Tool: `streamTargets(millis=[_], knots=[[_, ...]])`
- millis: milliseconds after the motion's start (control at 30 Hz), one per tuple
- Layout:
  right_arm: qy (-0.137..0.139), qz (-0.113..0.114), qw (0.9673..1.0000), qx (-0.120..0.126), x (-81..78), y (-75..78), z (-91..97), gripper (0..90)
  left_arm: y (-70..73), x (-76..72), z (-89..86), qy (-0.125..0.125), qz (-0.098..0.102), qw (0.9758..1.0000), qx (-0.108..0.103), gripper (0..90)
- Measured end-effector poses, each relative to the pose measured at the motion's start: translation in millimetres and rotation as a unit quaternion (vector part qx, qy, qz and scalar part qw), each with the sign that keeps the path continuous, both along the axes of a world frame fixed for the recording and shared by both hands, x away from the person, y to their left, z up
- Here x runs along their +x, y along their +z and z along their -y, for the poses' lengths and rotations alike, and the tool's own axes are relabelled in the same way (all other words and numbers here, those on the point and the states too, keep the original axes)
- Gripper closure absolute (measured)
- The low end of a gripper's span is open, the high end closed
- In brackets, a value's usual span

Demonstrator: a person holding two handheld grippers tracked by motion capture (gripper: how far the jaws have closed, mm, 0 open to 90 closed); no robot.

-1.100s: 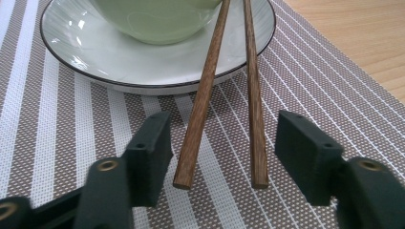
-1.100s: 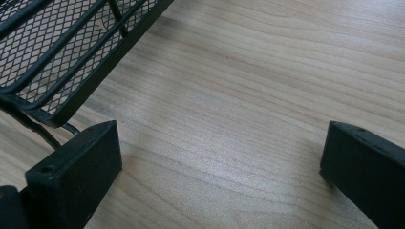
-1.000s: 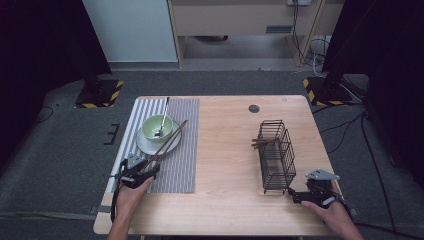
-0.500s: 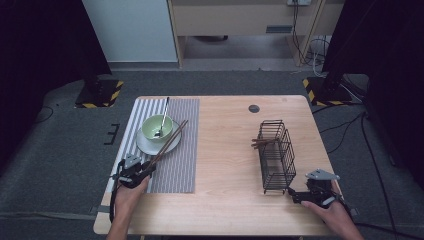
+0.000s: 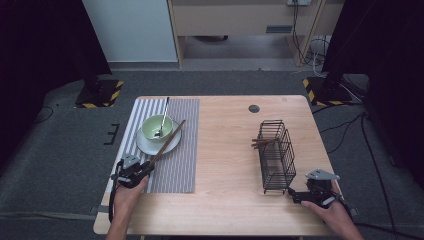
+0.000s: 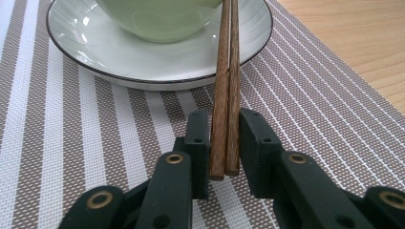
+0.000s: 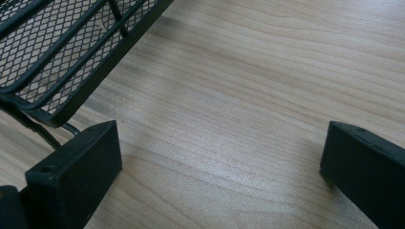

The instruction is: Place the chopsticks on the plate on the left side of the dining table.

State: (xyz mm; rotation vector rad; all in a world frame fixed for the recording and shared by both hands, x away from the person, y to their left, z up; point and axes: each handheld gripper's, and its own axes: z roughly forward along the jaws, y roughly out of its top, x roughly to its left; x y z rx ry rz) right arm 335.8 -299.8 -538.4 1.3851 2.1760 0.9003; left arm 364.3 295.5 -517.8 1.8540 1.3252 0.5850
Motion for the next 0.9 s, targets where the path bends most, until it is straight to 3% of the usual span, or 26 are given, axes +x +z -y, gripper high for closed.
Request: streamTargets(millis=[100,300,433,900], knots=[[0.0,0.0,1.0,0.0,0.0,0.0,0.0,0.4,-0.8,0.4,-1.5,0.014,0.008,0.9999,-0.002,62.6],[0.0,0.0,1.0,0.0,0.0,0.0,0.0,0.4,-1.7,1.5,-2.3,0.026,0.016,0.9995,0.005,54.4],[0.0,0.0,1.0,0.0,0.0,0.0,0.0,0.4,-2.2,2.1,-4.4,0.038,0.019,0.999,0.015,54.3],[0.001,0.0,1.0,0.0,0.1,0.0,0.0,0.4,-3.1,5.9,-17.0,0.079,0.033,0.9961,0.019,53.3]])
